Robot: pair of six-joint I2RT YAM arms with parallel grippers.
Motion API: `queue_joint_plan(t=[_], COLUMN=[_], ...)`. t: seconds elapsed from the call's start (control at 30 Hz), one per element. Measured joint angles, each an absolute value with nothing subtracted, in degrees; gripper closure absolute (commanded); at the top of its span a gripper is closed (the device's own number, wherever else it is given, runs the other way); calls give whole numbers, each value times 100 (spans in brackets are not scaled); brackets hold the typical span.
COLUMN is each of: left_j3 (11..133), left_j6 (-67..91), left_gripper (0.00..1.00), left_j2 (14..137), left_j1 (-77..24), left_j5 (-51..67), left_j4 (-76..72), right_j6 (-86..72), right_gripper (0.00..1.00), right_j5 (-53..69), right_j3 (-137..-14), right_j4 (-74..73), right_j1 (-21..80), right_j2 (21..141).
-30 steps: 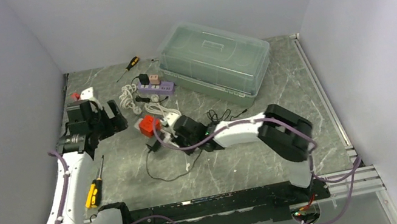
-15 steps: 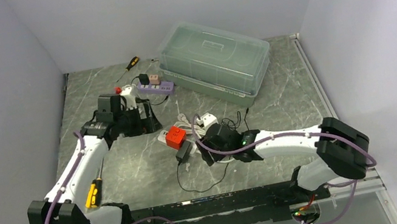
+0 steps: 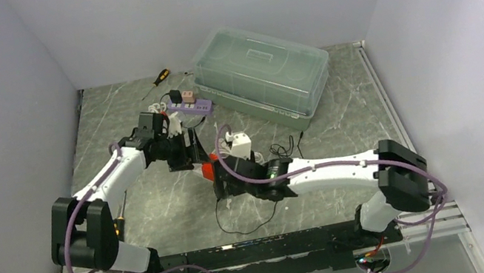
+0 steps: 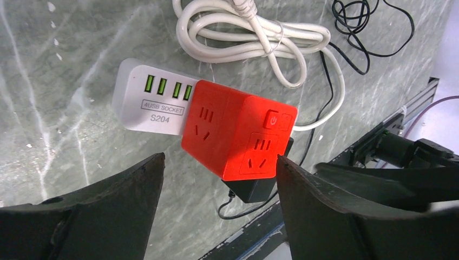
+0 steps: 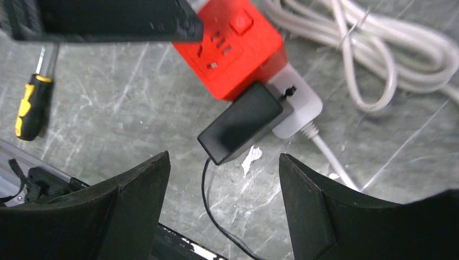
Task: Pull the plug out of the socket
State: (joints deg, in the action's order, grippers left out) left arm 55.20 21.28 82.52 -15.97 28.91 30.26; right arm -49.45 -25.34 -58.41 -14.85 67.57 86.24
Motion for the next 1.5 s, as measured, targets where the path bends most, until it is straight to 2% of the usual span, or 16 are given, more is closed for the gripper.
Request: queue_joint_plan(t=[0.27, 0.4, 0.5, 1.03, 1.33, 1.5], left_j3=[5575, 5690, 5732, 5811, 4963, 4613], left_j6=[2241, 2285, 2320, 2276, 3100, 3658], left_gripper=[29, 31, 32, 38, 38, 32], left_j2=[8353, 8493, 8586, 8722, 8071, 7721], left_j1=[-1621, -1660, -1682, -2161, -2716, -3059], left_j5=[3052, 3109, 3120, 3087, 3079, 3166], left_j4=[2926, 2893, 2873, 2864, 2414, 2165], right_j6=[-5911, -6267, -6423, -6499, -6259, -5942], right_gripper=[22, 34, 36, 25, 21, 18], right_j5=[-2679, -2814, -2834, -2491, -2799, -2818], right_j3=[-5708, -5658, -5417, -4434, -4021, -4001], right_j4=[-1592, -1704, -1485, -552, -867, -1013], right_j1=[7037, 7050, 7050, 6702, 6053, 6075], right_j2=[9115, 9216, 9129, 8510, 7653, 7400])
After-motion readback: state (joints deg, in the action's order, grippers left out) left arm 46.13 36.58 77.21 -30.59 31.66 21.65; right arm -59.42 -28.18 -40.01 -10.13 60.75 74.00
